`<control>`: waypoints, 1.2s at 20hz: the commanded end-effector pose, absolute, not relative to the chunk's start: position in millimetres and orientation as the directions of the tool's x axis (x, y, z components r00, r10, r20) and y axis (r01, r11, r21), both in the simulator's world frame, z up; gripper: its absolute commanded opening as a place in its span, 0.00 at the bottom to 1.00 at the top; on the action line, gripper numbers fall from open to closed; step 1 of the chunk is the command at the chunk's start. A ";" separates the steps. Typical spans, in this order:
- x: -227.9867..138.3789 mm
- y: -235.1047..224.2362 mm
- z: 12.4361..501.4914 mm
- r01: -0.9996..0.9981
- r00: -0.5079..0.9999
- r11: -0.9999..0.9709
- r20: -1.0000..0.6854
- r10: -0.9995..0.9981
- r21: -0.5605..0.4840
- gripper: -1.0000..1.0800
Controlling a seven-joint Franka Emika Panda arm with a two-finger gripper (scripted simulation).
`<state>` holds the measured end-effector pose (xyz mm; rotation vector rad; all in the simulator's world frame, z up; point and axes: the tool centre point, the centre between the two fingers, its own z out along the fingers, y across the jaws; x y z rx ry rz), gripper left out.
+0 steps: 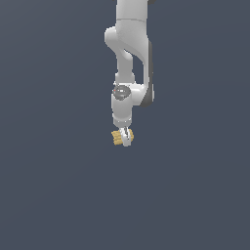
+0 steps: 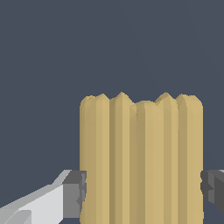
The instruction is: Pick up the object and move it to a goal position.
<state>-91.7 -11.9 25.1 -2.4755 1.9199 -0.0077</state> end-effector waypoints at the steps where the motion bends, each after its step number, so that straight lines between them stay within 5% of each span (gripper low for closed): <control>1: -93.6 -11.9 15.5 -0.968 0.251 -0.251 0.000 -0.968 0.000 0.00; 24: -51.0 -31.6 75.7 -0.969 0.249 -0.249 0.001 -0.969 -0.007 0.00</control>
